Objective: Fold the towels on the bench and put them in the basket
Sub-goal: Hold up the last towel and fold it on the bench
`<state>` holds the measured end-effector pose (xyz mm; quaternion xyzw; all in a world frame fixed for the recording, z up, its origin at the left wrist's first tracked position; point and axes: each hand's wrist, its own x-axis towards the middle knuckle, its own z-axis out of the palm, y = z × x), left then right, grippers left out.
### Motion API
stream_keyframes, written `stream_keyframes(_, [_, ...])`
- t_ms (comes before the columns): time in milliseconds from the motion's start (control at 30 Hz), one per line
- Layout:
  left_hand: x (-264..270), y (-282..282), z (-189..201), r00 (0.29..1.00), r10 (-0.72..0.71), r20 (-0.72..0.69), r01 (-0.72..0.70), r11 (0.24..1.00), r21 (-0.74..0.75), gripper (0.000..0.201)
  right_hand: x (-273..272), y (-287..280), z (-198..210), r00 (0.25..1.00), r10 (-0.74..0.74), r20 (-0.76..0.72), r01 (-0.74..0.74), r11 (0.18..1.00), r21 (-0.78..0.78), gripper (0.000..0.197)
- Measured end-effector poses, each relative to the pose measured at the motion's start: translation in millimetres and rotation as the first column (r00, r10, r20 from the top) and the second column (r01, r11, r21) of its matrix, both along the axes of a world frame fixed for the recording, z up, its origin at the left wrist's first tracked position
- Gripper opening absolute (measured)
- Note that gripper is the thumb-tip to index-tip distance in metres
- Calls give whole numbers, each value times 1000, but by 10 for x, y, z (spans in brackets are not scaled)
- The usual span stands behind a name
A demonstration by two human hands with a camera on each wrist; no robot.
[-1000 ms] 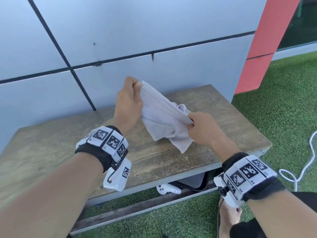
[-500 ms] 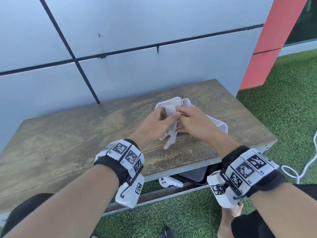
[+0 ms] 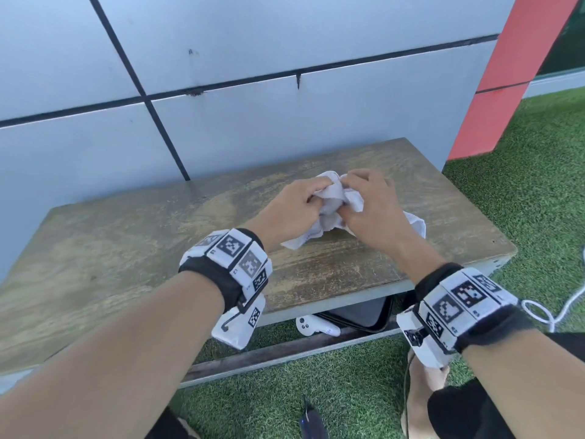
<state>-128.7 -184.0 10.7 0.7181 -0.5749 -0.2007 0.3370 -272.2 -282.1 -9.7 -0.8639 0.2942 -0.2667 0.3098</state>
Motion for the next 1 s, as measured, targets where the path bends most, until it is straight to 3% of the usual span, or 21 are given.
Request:
stream_keyframes(67, [54, 34, 77, 997, 19, 81, -20, 1000, 7, 18, -8, -35, -21, 999, -25, 39, 26, 999, -41, 22])
stream_keyframes(167, [220, 125, 161, 983, 48, 178, -59, 997, 53, 5, -73, -102, 53, 992, -62, 112, 68, 996, -52, 14])
stream_keyframes(267, [411, 230, 316, 952, 101, 290, -126, 990, 70, 19, -152, -153, 163, 994, -51, 95, 59, 994, -89, 14])
stream_keyframes(367, [600, 345, 538, 915, 231, 330, -244, 970, -2, 25, -185, -203, 305, 997, -82, -1, 81, 987, -141, 16])
stream_keyframes(467, [796, 457, 847, 827, 403, 393, -398, 912, -98, 18, -95, -260, 604, 996, -88, -35, 82, 987, -137, 22])
stream_keyframes(533, [923, 508, 1163, 777, 475, 414, -447, 878, -168, 23, 26, -275, 903, 998, -51, -26, 47, 987, -155, 13])
stream_keyframes(600, [1008, 570, 1533, 744, 548, 382, -481, 836, -264, 31, 140, -257, 1266, 999, -22, 39, 30, 975, -219, 6])
stream_keyframes(700, [979, 780, 1980, 774, 581, 250, -468, 792, -393, 13, 192, -140, 1726, 974, -2, 225, 56, 971, -231, 5])
stream_keyframes(767, [946, 998, 2054, 797, 578, 176, -457, 768, -449, 10, 139, -45, 1807, 966, 29, 257, 25, 979, -203, 7])
stream_keyframes(867, [981, 1340, 1855, 855, 495, 158, -420, 837, -350, 15, -27, 28, 1578, 995, 97, -30, -101, 983, -154, 25])
stream_keyframes(1000, [1042, 1641, 1195, 941, 335, 44, -337, 940, 55, 54, -239, -25, 1013, 871, 149, -468, -196, 979, -54, 47])
